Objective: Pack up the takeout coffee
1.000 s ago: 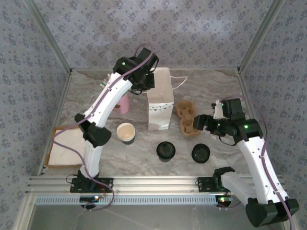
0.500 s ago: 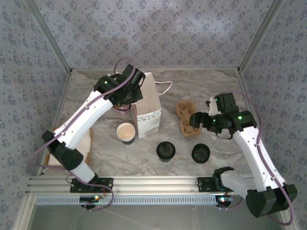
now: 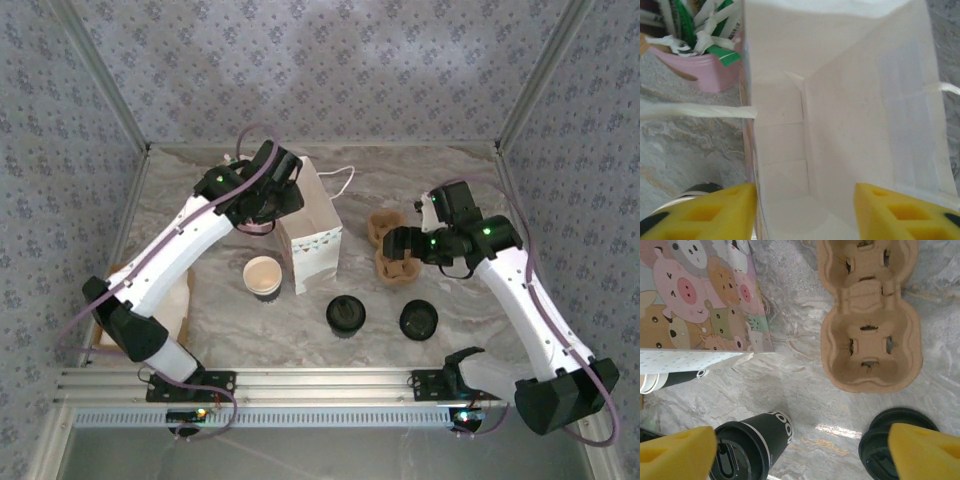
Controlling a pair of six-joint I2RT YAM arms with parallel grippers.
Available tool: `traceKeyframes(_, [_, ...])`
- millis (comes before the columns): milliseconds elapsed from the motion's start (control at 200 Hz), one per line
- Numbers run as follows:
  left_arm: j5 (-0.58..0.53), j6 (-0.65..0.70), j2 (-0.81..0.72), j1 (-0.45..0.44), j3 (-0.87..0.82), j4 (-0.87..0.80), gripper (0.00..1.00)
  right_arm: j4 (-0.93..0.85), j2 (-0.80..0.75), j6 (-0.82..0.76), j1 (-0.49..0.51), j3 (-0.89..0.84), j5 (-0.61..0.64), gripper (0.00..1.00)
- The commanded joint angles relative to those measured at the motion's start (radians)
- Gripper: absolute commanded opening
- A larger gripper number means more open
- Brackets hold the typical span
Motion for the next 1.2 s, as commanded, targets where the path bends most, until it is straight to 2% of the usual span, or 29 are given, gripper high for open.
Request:
traceKeyframes(0, [0.005,0.045,-0.074,-0.024,0.044,0.019,0.66,-0.024,-0.004,-0.026,0.022,0.052,0.055,1.00])
traceKeyframes(290, [0.041,0.204,-0.252,-0.049,-0.010,0.092,0.99,-0.018,0.003,-0.032,0.028,0.070,0.146,1.00])
traceKeyframes(420, [0.076,0.286,-0.403,-0.051,-0.142,0.157,0.99,0.018,0.002,-0.045,0.025,0.045,0.129,1.00])
traceKeyframes(510, [0.089,0.316,-0.523,-0.051,-0.265,0.198,0.99,0.037,0.009,-0.047,0.024,0.020,0.184,1.00])
traceKeyframes(635, [0.128,0.355,-0.653,-0.051,-0.426,0.248,0.99,0.105,-0.004,-0.047,0.018,-0.056,0.197,1.00])
traceKeyframes(730, [0.199,0.375,-0.701,-0.051,-0.531,0.300,0.99,0.151,-0.003,-0.037,-0.018,-0.073,0.156,1.00])
traceKeyframes(819, [0.271,0.372,-0.706,-0.063,-0.613,0.361,0.99,0.190,0.020,-0.039,-0.073,-0.075,0.042,1.00])
traceKeyframes(914, [0.282,0.379,-0.691,-0.152,-0.676,0.440,0.99,0.263,0.052,-0.035,-0.113,-0.104,-0.044,1.00])
traceKeyframes(949, [0.241,0.384,-0.678,-0.210,-0.685,0.448,0.99,0.277,0.074,-0.029,-0.132,-0.109,-0.078,1.00])
traceKeyframes(1024, [0.137,0.385,-0.638,-0.312,-0.689,0.436,0.99,0.268,0.139,-0.036,-0.156,-0.089,-0.113,0.90])
traceKeyframes(1119, [0.046,0.371,-0.586,-0.395,-0.692,0.431,0.99,0.259,0.212,-0.055,-0.144,-0.054,-0.039,0.81])
traceKeyframes(1199, [0.012,0.343,-0.540,-0.427,-0.693,0.429,1.00,0.240,0.263,-0.049,-0.128,-0.024,0.021,0.79])
